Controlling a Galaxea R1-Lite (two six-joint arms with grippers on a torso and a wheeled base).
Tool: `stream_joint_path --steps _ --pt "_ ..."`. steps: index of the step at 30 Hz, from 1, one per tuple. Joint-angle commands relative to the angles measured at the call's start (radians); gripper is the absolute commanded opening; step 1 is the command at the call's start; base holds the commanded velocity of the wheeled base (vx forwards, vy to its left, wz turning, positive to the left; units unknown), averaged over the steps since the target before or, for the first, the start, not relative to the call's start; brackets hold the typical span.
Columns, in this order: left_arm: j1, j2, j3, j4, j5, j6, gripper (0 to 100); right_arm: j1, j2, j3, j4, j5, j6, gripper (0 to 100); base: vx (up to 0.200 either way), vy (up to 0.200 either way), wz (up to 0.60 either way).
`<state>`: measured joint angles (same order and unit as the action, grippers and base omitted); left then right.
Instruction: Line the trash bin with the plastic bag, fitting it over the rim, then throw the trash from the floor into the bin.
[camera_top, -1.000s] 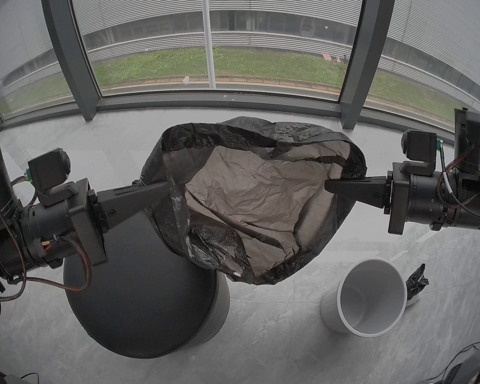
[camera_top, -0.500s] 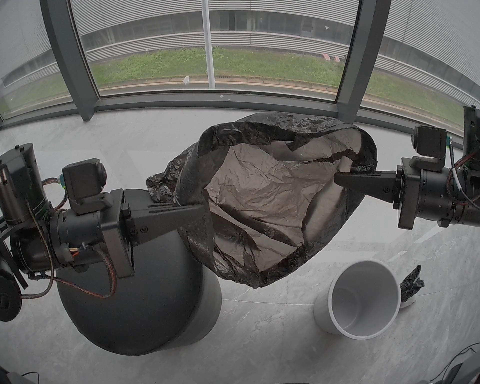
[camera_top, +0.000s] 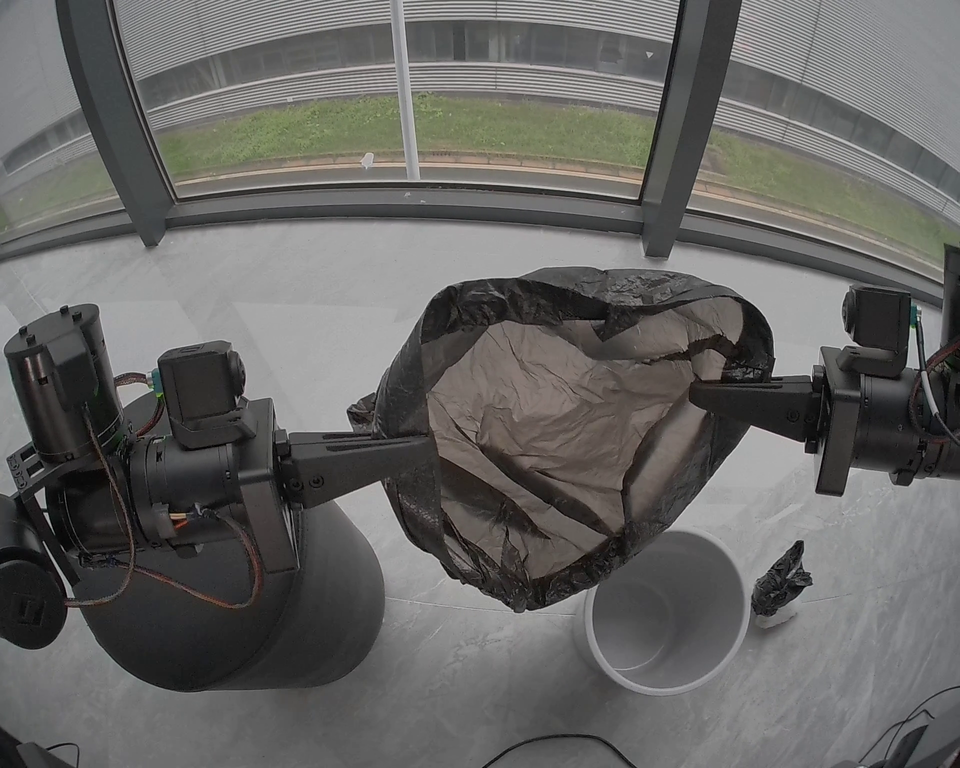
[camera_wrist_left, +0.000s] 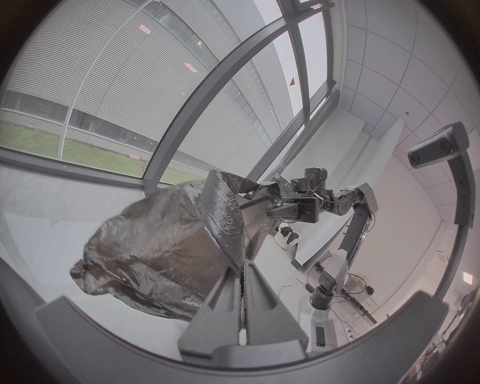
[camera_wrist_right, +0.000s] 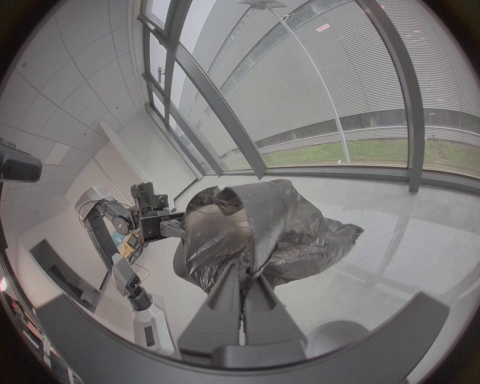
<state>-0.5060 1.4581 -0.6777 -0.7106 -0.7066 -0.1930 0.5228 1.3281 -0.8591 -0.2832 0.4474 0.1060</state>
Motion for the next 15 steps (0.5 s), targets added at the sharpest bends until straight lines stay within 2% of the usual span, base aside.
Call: stream_joint_path --steps 1,11,15 --pt "0.004 0.044 0.023 -0.041 0.002 0.000 0 -0.003 -0.027 0.009 -0.001 0.004 0.001 0 0.000 0.000 0.00" --pt "-0.006 0.079 0.033 -0.058 -0.028 -0.039 0 -0.015 -0.015 0.015 0.002 0.004 0.003 0 0.000 0.000 0.00" --pt "-0.020 0.077 0.049 -0.059 -0.054 -0.054 0 -0.018 -0.015 0.022 0.022 0.004 0.001 0 -0.200 -0.200 0.00"
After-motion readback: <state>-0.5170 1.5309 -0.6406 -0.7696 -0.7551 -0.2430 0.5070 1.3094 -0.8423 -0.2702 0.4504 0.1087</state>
